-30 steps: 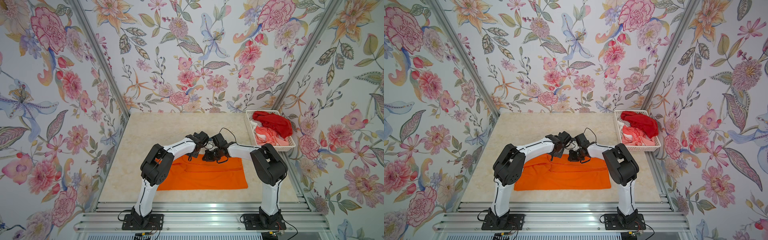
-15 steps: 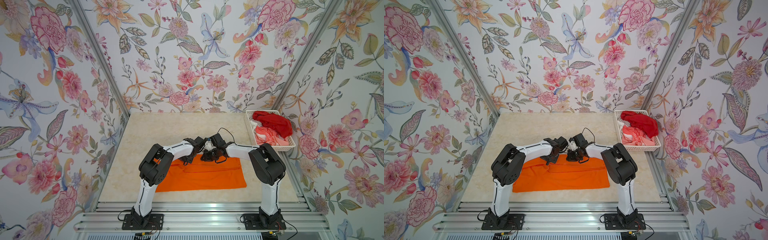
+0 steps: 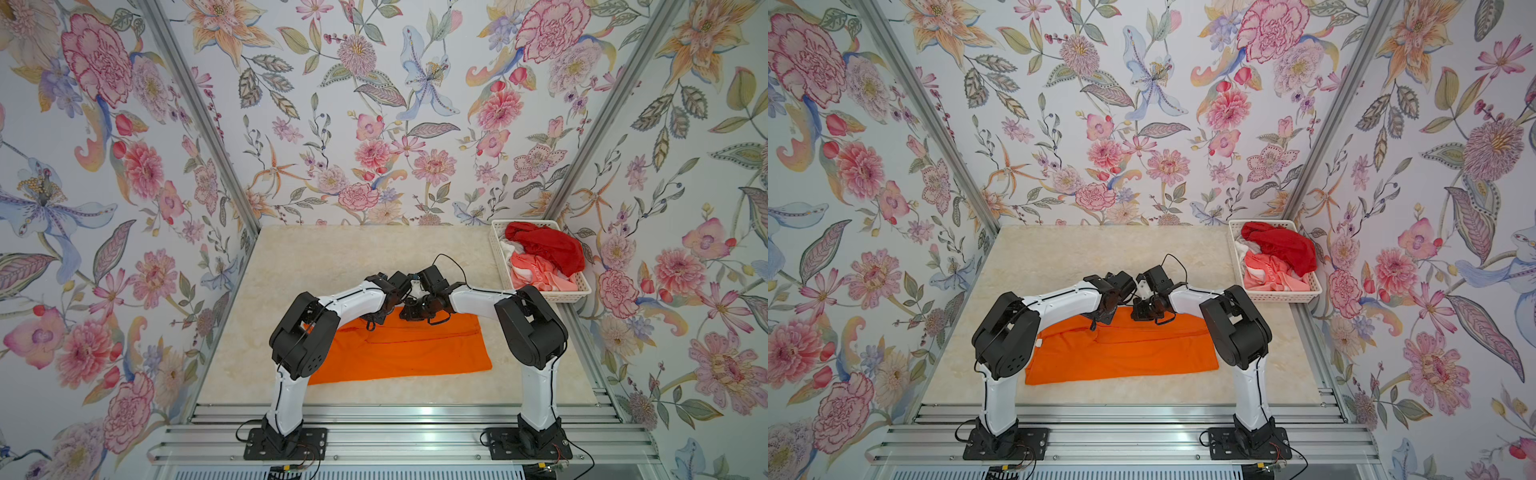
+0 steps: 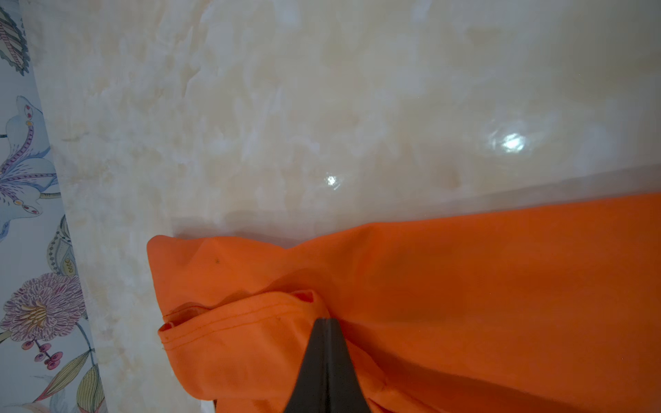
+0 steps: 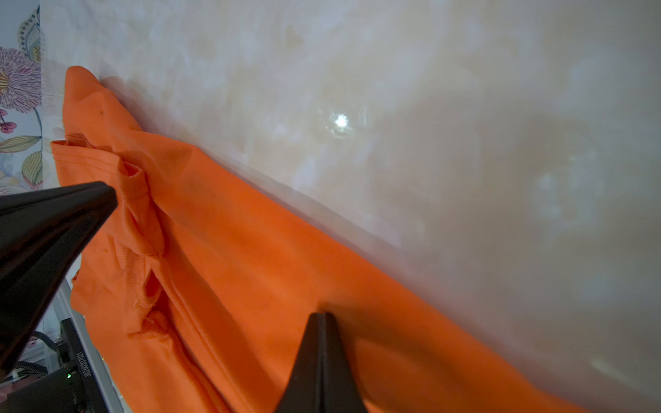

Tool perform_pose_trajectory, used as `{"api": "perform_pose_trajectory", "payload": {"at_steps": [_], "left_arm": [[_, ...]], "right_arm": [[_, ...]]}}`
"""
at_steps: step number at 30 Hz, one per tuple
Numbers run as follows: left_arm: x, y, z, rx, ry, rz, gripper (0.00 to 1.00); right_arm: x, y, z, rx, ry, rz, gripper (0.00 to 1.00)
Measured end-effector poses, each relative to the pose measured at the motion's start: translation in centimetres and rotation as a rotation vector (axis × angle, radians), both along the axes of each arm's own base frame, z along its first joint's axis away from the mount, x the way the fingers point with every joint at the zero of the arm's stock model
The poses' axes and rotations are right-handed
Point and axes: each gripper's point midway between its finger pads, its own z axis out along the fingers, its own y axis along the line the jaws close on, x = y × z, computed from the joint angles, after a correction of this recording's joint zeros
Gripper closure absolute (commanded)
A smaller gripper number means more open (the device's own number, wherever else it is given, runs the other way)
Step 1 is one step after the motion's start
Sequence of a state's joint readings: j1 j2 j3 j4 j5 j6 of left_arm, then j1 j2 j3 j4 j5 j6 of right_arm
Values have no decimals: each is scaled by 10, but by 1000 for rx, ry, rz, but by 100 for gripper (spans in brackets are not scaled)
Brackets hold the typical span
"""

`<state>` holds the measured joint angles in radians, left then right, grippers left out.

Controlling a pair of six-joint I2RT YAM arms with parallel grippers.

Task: Fold and stack t-shirts
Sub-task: Smooth out the T-shirt at the center of the board.

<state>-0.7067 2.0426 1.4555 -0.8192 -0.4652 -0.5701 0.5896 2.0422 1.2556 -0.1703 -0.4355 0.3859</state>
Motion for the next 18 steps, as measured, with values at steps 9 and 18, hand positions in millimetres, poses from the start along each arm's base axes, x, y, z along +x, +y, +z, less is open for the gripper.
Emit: {"api": "perform_pose_trajectory", "payload": {"at_steps": [9,18], "left_arm": [[8,0,-17,21,37,5,100],[-32,33,-1,28,46,53,100]], "right_arm": [[0,0,0,-2,-2,-1,100],[1,0,0,-3,-3,1,100]]}}
